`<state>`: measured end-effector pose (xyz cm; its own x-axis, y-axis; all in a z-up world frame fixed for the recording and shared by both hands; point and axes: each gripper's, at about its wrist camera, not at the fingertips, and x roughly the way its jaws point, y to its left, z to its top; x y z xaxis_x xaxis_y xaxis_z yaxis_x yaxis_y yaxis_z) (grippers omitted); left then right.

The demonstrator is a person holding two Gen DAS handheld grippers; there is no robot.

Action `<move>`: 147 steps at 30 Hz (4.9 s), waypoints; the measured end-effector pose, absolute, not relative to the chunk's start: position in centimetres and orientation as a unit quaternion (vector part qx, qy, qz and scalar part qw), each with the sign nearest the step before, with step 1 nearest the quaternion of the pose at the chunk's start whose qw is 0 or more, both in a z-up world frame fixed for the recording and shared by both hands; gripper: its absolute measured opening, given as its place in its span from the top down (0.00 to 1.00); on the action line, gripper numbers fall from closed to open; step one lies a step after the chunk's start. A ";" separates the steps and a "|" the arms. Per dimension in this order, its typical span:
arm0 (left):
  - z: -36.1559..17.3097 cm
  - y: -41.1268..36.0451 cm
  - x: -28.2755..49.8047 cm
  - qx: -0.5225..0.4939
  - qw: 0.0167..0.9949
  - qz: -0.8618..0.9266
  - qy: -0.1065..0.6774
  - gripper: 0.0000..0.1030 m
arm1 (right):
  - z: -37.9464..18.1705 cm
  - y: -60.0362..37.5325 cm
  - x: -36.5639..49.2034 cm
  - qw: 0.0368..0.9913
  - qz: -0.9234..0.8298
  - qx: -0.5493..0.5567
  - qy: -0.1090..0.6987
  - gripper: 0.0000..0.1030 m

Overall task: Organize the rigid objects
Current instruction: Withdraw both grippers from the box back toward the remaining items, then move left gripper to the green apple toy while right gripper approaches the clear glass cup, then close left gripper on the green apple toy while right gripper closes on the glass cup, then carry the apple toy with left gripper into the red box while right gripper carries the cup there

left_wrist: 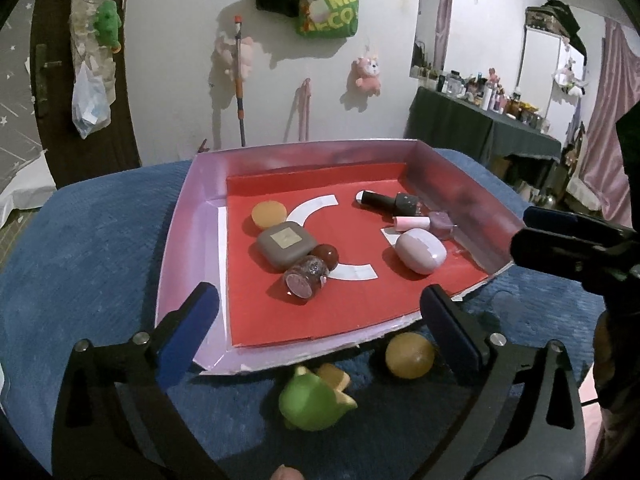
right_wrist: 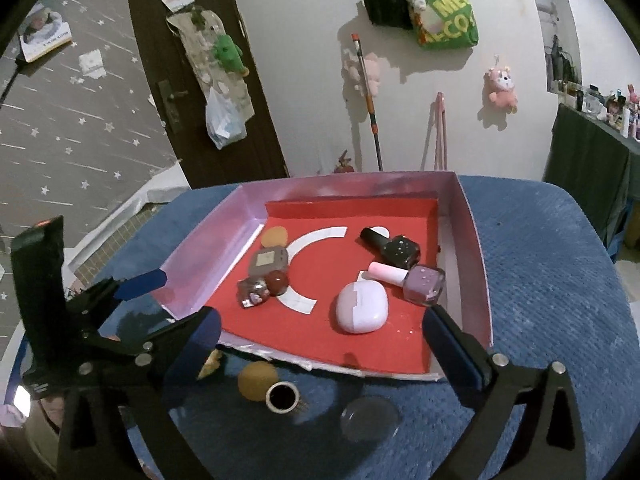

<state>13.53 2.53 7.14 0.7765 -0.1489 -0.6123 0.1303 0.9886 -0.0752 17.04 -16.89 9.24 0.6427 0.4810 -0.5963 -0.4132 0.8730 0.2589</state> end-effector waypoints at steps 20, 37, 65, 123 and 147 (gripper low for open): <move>5.6 2.4 8.8 -0.038 0.941 -0.067 0.330 0.00 | 8.1 -16.6 9.9 0.936 0.196 0.004 0.292 0.00; 1.3 2.9 7.8 -0.054 0.920 -0.038 0.385 0.00 | 2.3 -16.8 8.6 0.912 0.175 0.018 0.370 0.00; 0.4 2.9 8.1 -0.061 0.911 -0.034 0.406 0.00 | 0.4 -16.9 9.2 0.900 0.163 0.031 0.402 0.00; 2.3 1.8 10.5 -0.044 0.917 -0.069 0.391 0.55 | 3.1 -17.9 12.3 0.911 0.157 0.027 0.380 0.60; 6.5 1.0 10.5 -0.031 0.930 -0.094 0.354 0.55 | 6.8 -17.5 11.8 0.905 0.221 0.036 0.362 0.60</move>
